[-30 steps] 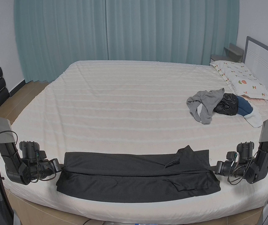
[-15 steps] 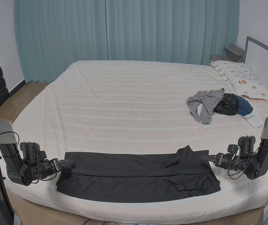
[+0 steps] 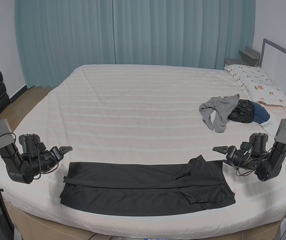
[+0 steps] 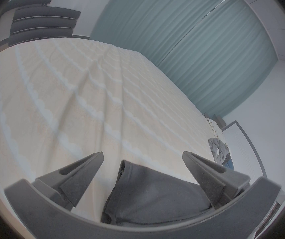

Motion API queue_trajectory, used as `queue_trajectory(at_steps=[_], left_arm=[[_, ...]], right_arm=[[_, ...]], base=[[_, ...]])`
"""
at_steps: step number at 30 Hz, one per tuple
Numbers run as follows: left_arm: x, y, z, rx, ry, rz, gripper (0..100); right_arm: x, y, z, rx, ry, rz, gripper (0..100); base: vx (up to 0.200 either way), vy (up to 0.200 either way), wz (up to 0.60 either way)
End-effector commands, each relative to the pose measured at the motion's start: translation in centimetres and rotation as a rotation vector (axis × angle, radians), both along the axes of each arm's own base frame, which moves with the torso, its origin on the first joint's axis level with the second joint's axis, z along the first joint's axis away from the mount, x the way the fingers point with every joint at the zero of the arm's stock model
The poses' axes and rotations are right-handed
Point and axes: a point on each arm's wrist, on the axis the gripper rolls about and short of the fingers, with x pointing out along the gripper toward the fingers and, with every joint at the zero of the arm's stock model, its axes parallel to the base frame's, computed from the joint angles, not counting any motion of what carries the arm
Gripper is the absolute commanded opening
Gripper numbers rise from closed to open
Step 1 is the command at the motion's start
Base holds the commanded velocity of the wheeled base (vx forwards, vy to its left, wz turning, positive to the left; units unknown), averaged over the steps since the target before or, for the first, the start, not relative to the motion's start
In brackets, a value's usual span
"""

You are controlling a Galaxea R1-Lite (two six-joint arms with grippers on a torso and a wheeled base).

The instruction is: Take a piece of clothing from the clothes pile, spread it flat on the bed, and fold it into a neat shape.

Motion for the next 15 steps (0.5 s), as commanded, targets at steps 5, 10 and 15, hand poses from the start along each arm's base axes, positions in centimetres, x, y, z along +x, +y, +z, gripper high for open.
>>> queue_trajectory(at_steps=[5,10,15], left_arm=[[1.0,-0.2,-2.5,-0.016,0.051,-0.003,100],[1.1,-0.3,-2.6,-0.020,0.050,-0.008,100],[1.2,-0.8,-3.0,-0.021,0.060,-0.023,100]], right_arm=[[-0.1,0.0,-2.0,0.017,0.049,-0.014,100],[-1.1,0.3,-2.3,0.015,0.076,-0.010,100],[-1.1,0.2,-2.2,0.020,0.063,-0.012,100]], base=[[0.000,0.000,0.00],[0.000,0.000,0.00],[0.000,0.000,0.00]])
